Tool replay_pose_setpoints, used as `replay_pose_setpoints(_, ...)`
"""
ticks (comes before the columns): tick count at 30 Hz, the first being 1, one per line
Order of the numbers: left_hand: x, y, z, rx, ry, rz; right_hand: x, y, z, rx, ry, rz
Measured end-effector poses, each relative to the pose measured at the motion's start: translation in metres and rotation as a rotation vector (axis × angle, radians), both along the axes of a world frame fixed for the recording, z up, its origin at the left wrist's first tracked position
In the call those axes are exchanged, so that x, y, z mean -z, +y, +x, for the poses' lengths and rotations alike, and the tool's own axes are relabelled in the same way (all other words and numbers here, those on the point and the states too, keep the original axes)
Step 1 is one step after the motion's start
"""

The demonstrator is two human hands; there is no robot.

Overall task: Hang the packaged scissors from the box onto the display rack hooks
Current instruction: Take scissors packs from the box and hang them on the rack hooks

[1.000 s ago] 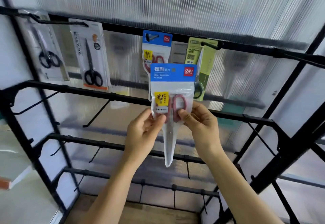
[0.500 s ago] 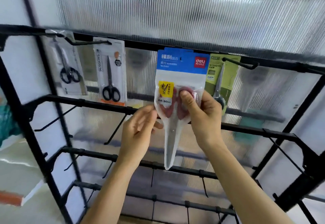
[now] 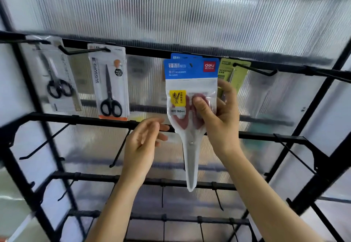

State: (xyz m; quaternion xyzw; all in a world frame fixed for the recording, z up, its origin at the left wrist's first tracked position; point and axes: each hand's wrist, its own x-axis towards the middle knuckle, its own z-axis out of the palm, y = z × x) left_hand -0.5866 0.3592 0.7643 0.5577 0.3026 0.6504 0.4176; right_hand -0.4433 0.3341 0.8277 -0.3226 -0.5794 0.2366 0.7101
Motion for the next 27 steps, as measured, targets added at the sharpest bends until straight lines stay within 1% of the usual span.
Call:
replay_pose_setpoints(4,0.001,0.001,0.000,0.007,-0.016,0.001,0.002,0.001,0.001,0.060,-0.084,0.096)
replay_pose_setpoints(8,0.002,0.003,0.002,0.007,-0.008,0.008,0.002,0.003,0.005,0.143,-0.159,0.119)
replay_pose_setpoints(11,0.002,0.003,0.003,0.007,-0.006,0.007,0.001,0.004,0.007,0.150,-0.171,0.122)
replay_pose_setpoints(14,0.002,0.004,0.005,0.004,-0.006,0.012,0.002,0.004,0.009,0.102,-0.164,0.135)
replay_pose_setpoints(18,0.003,0.003,0.006,0.007,0.005,0.013,0.004,0.003,0.012,0.043,-0.165,0.116)
replay_pose_setpoints(24,0.002,0.006,0.006,-0.022,0.008,0.000,0.003,0.010,0.011,0.113,-0.186,0.081)
replay_pose_setpoints(27,0.001,0.007,0.006,-0.028,0.036,0.001,0.007,0.026,0.013,0.168,-0.171,0.005)
